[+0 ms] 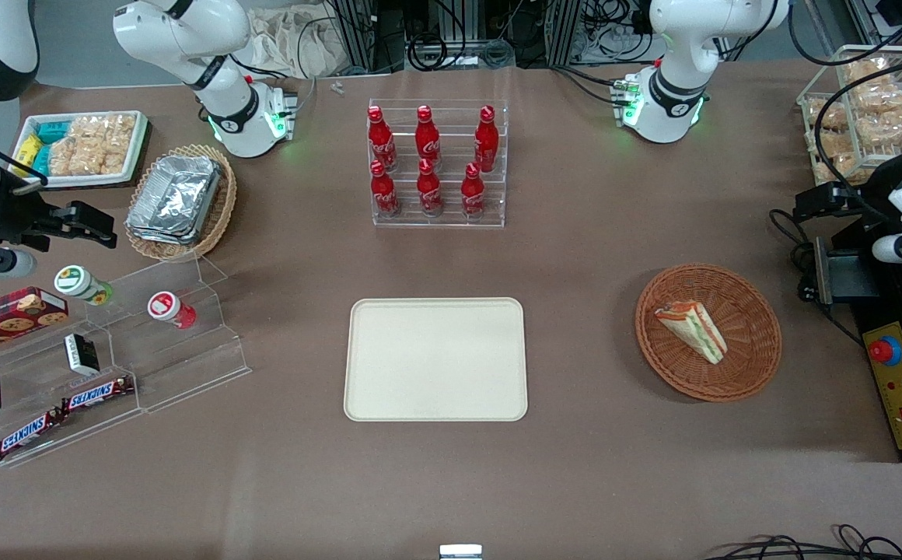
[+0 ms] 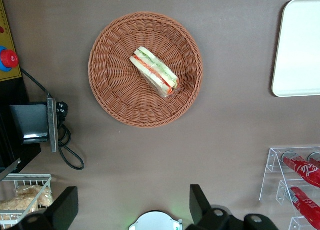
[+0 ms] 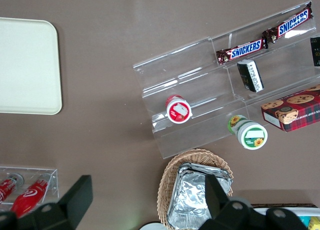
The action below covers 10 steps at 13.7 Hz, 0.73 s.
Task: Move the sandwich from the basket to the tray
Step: 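Move the left gripper over the wicker basket above the sandwich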
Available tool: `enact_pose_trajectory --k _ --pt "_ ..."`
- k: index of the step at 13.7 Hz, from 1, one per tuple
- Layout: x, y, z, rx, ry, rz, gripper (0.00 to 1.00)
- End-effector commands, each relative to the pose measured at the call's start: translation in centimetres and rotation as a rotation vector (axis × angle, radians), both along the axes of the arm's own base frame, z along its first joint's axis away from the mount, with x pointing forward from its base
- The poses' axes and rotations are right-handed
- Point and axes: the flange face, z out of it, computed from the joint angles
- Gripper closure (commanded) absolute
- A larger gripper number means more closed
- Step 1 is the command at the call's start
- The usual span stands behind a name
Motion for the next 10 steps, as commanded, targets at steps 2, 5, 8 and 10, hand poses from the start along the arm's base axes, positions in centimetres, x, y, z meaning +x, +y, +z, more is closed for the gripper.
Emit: enact_pose_trajectory --k 2,5,8,10 --pt "0.4 0.2 0.4 0.014 -0.004 -0.007 0.00" --pt "1.1 -0.2 -0.8 0.016 0.016 -0.011 0.00" --pt "2.1 0.1 -2.8 0.015 0.047 -0.009 0.00" --pt "2.5 -0.4 -3.3 0.026 0.041 -0.019 0.00"
